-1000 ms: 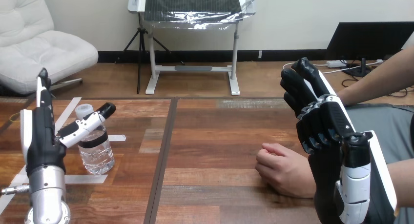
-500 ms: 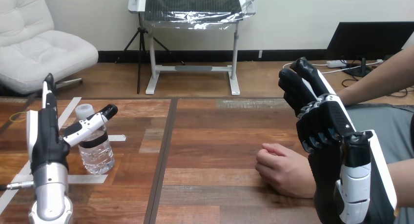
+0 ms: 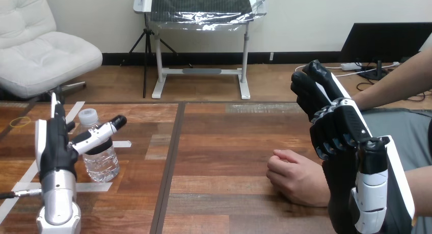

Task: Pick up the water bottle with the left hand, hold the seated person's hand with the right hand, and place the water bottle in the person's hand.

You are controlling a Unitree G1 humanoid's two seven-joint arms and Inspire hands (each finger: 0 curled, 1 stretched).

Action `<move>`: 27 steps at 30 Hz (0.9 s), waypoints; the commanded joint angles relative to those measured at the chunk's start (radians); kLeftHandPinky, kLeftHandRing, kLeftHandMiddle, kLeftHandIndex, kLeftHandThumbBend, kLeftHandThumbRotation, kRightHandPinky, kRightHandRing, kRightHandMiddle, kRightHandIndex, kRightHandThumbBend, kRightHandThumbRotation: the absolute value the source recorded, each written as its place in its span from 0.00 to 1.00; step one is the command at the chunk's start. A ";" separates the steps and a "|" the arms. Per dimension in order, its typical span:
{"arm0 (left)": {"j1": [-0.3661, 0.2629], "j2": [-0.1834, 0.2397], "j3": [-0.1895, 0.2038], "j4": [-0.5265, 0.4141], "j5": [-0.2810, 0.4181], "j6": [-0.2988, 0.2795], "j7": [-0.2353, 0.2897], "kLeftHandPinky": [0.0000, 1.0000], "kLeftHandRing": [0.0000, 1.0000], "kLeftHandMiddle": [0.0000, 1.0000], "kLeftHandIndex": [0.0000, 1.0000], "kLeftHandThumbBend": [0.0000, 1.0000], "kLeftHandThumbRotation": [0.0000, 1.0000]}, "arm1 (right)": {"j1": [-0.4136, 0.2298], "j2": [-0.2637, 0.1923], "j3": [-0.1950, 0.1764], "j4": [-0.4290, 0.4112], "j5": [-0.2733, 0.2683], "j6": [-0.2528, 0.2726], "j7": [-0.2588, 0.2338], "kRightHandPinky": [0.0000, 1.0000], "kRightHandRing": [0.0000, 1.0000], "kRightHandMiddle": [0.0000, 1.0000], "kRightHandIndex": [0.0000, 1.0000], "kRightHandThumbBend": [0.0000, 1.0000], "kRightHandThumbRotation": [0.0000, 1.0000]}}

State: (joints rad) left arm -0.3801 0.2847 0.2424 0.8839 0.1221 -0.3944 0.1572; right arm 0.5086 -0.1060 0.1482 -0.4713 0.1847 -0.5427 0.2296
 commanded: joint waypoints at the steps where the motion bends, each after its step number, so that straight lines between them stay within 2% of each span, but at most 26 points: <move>1: -0.098 0.030 -0.025 0.050 0.009 -0.011 0.018 0.92 1.00 1.00 1.00 1.00 0.22 | -0.051 0.001 -0.009 -0.015 0.008 -0.008 0.003 1.00 0.94 0.91 0.92 0.61 1.00; 8: -0.124 0.031 -0.033 0.096 0.003 0.011 0.020 0.98 1.00 1.00 1.00 1.00 0.23 | -0.054 0.001 -0.008 -0.016 0.013 -0.008 0.005 1.00 0.94 0.91 0.92 0.61 1.00; 20: -0.169 0.031 -0.037 0.181 -0.014 0.030 0.018 0.95 1.00 1.00 1.00 0.99 0.20 | -0.055 -0.003 -0.011 -0.019 0.014 -0.003 0.007 1.00 0.94 0.91 0.92 0.61 1.00; 27: -0.189 0.024 -0.029 0.213 -0.038 0.035 0.007 0.98 1.00 1.00 1.00 0.99 0.18 | -0.055 -0.001 -0.012 -0.020 0.013 -0.005 0.007 0.99 0.93 0.91 0.91 0.61 1.00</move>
State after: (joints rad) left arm -0.4638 0.2961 0.2127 1.0801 0.1037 -0.3577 0.1667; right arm 0.5064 -0.1091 0.1459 -0.4713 0.1898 -0.5427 0.2367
